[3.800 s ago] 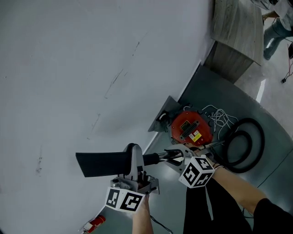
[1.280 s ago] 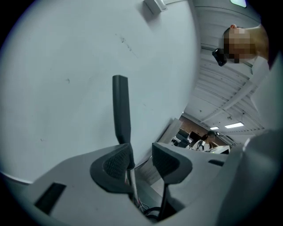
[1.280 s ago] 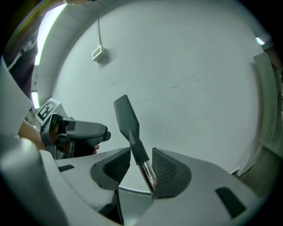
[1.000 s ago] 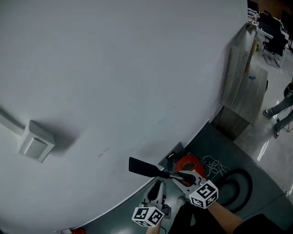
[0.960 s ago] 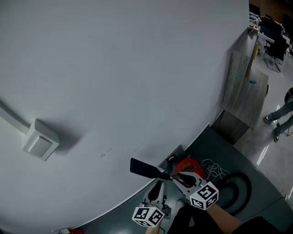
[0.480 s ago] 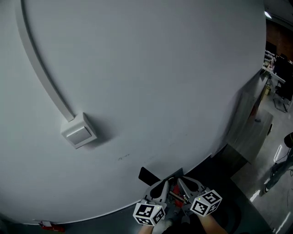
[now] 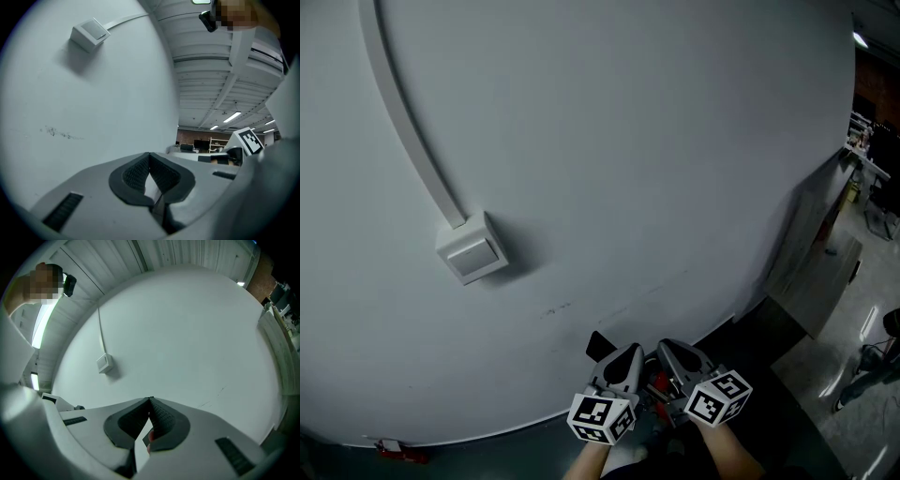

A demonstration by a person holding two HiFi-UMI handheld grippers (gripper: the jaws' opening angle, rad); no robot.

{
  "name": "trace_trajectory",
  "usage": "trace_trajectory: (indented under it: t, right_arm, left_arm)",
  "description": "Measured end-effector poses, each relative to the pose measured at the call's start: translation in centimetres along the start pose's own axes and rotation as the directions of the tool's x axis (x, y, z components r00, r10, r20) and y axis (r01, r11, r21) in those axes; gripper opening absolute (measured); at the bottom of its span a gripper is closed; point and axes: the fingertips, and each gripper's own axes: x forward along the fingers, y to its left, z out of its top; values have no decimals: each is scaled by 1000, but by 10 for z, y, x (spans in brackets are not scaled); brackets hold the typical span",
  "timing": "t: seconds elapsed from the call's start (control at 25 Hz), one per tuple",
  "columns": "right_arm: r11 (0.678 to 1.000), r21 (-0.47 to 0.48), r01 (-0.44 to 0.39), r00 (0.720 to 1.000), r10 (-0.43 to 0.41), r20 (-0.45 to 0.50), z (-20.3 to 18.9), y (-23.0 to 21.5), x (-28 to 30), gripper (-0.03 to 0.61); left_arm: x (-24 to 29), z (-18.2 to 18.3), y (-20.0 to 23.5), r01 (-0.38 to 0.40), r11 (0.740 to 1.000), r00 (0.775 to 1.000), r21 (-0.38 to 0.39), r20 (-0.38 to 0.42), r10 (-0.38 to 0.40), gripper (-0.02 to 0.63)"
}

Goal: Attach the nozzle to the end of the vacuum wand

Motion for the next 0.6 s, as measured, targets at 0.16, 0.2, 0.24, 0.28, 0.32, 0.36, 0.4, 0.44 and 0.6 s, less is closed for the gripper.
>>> trace_trajectory:
  t: [0.16, 0.2, 0.24, 0.28, 0.32, 0.36, 0.4, 0.44, 0.6]
  right_arm:
    - [1000, 4, -8, 1000, 7, 3, 0, 0, 6, 17]
    - [1000, 4, -10, 1000, 10, 0, -2, 1, 7, 18]
    - [1000, 4, -12, 1000, 12, -4, -3, 1, 8, 18]
    - [1000, 4, -14, 1000, 14, -8, -4, 1, 9, 18]
    - [1000, 5, -14, 1000, 14, -13, -6, 1, 9, 17]
    - [1000, 4, -15, 1000, 15, -17, -6, 1, 10, 17]
    - [1000, 2, -15, 1000, 15, -21, -7, 0, 11, 18]
    - [1000, -2, -15, 1000, 15, -24, -7, 0, 12, 18]
    - [1000, -15, -17, 999, 16, -34, -9, -2, 15, 17]
  left_arm:
    - [2, -1, 7, -14, 1000, 1000, -12, -8, 13, 5]
    - [2, -1, 9, -17, 1000, 1000, -9, -11, 17, 5]
    - [1, -2, 10, -20, 1000, 1000, -8, -13, 20, 5]
    - [1, -2, 11, -23, 1000, 1000, -10, -14, 23, 5]
    - [1, -2, 13, -27, 1000, 1000, -15, -15, 27, 5]
    - [1, -2, 14, -31, 999, 999, -22, -16, 31, 5]
    - [1, -1, 16, -36, 999, 999, -30, -17, 36, 5]
    - [2, -1, 18, -42, 998, 999, -39, -18, 41, 5]
    - [4, -2, 25, -56, 995, 998, -81, -24, 54, 5]
